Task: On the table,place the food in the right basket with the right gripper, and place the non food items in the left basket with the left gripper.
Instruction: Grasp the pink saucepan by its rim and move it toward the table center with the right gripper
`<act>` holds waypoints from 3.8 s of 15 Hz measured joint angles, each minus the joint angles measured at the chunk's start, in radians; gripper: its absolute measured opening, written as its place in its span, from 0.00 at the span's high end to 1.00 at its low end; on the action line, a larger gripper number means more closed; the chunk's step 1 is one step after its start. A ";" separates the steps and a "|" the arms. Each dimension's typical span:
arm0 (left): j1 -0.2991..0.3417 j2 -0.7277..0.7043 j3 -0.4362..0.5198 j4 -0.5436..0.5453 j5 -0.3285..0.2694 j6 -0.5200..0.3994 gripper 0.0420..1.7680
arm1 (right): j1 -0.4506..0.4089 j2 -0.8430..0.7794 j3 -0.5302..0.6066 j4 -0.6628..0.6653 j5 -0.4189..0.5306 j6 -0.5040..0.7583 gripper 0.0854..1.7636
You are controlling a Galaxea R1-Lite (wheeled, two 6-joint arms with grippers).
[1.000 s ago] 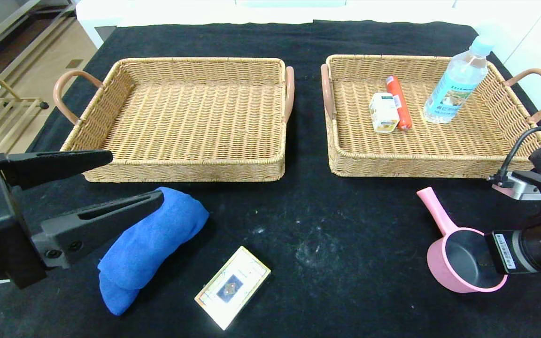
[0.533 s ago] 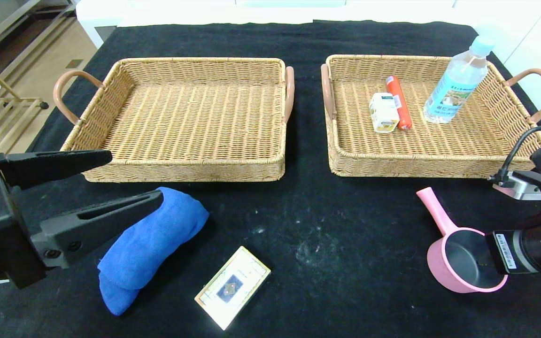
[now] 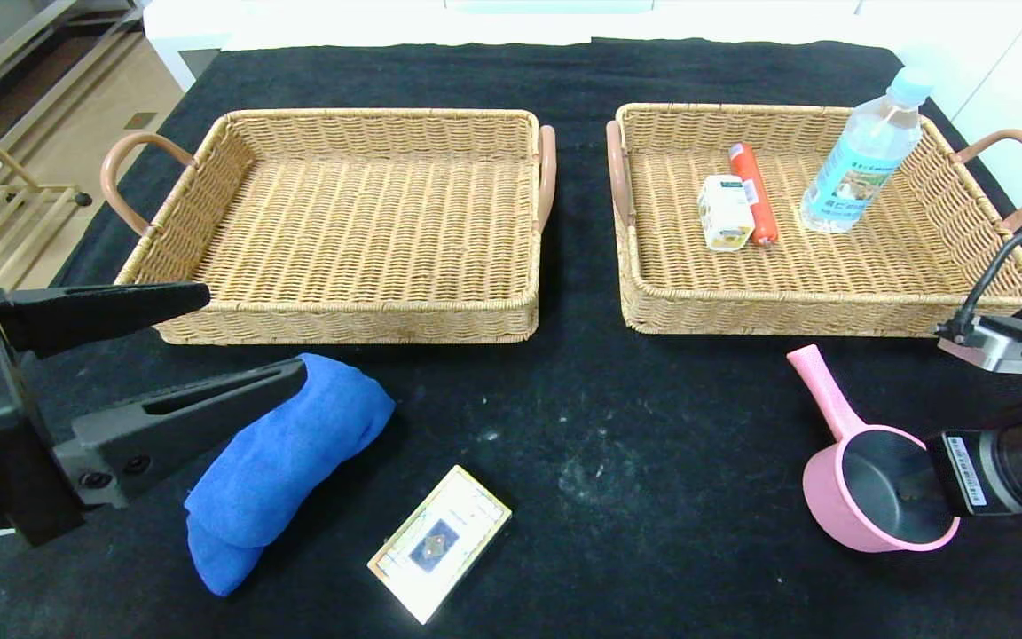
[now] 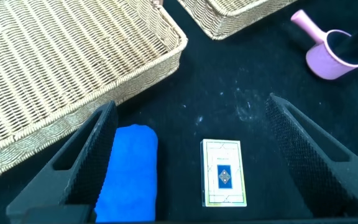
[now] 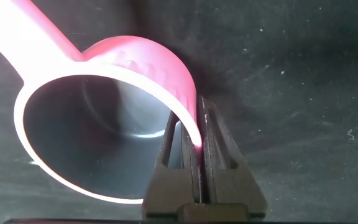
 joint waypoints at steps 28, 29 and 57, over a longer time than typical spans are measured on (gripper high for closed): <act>-0.003 -0.004 0.000 0.003 -0.001 0.001 0.03 | 0.491 0.293 -0.372 0.011 -0.106 0.271 0.95; -0.003 -0.004 0.000 0.003 -0.001 0.001 0.03 | 0.494 0.307 -0.380 0.011 -0.116 0.289 0.95; -0.003 -0.007 0.001 0.000 0.003 0.001 0.03 | 0.526 0.157 -0.384 0.013 -0.125 0.098 0.10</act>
